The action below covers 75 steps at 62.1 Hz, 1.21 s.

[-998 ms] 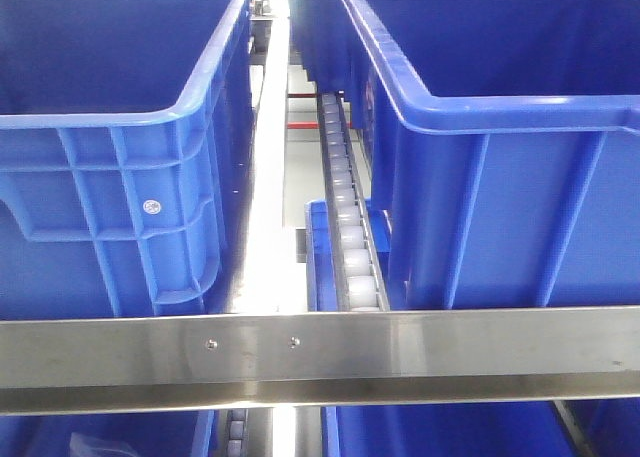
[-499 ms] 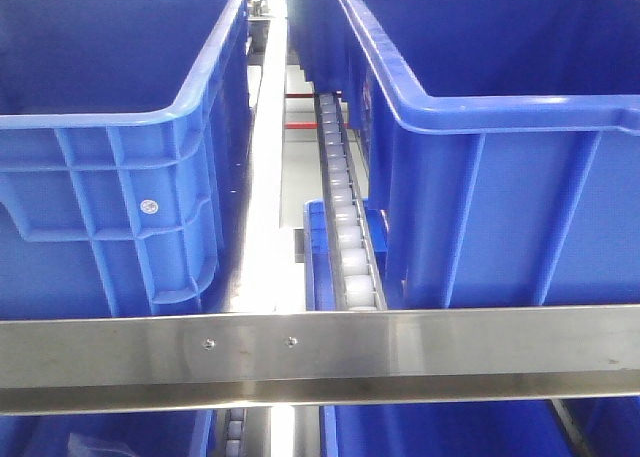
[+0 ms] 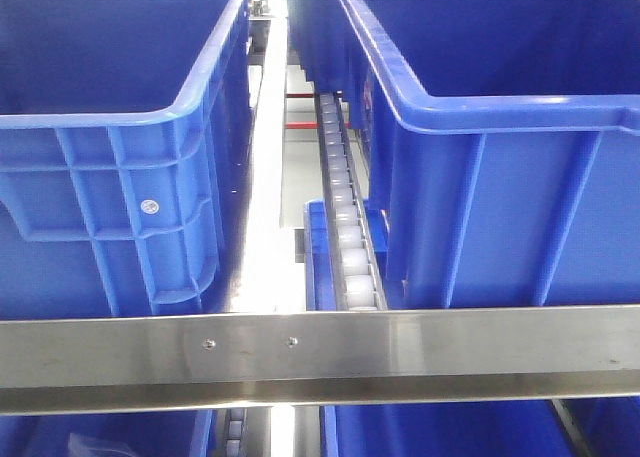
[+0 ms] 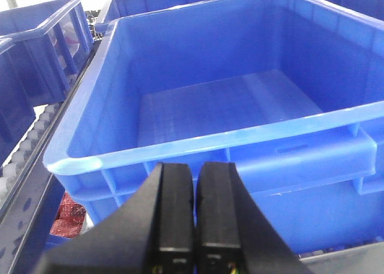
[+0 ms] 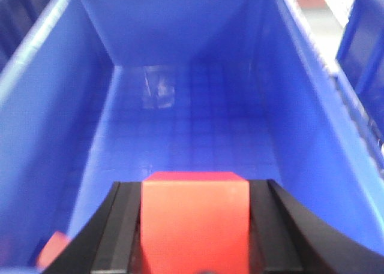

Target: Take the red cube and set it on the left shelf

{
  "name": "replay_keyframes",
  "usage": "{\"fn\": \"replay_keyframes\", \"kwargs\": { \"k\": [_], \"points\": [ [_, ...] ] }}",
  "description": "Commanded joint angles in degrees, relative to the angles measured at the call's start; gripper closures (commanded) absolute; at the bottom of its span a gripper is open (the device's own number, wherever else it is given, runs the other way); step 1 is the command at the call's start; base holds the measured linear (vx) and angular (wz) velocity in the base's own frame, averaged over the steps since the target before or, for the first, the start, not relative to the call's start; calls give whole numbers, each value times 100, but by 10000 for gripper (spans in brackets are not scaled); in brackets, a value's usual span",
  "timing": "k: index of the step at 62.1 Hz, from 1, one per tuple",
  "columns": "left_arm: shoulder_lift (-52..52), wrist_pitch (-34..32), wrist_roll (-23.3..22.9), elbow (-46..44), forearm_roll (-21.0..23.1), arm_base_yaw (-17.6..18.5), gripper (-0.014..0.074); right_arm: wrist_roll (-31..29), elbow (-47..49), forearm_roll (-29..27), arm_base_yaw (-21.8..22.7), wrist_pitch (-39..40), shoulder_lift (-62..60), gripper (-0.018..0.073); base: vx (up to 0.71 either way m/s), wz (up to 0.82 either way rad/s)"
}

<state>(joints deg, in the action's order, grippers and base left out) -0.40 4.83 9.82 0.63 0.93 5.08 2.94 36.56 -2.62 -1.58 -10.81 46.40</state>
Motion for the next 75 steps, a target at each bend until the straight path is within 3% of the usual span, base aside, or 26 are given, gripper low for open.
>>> {"fn": "replay_keyframes", "kwargs": {
  "k": [1,7,19,25,33,40,44,52,56,75],
  "points": [
    [34,-483,-11,126,34,-2,495,-21,701,36,22,642,722,521,0,0],
    [34,-483,-11,126,34,-2,495,-21,1452,36,22,554,1633,450,0,0],
    [34,-483,-11,126,34,-2,495,-21,3006,41,-16,92,3175,58,0,0],
    [34,-483,-11,126,34,-2,495,-21,3439,41,-97,-108,3644,-24,0,0],
    [34,-483,-11,126,34,-2,495,-21,3485,53,-199,-49,3746,16,0,0],
    [34,-483,-11,126,34,-2,495,-21,3412,53,-213,-150,3632,111,0,0],
    [34,-483,-11,126,34,-2,495,-21,3272,53,-213,-171,3467,227,0,0],
    [34,-483,-11,126,34,-2,495,-21,2774,53,-213,-138,2756,544,0,0],
    [34,-483,-11,126,34,-2,495,-21,2397,53,-213,-76,2292,512,0,0],
    [34,-483,-11,126,34,-2,495,-21,383,53,-213,345,-335,538,0,0]
  ]
}}
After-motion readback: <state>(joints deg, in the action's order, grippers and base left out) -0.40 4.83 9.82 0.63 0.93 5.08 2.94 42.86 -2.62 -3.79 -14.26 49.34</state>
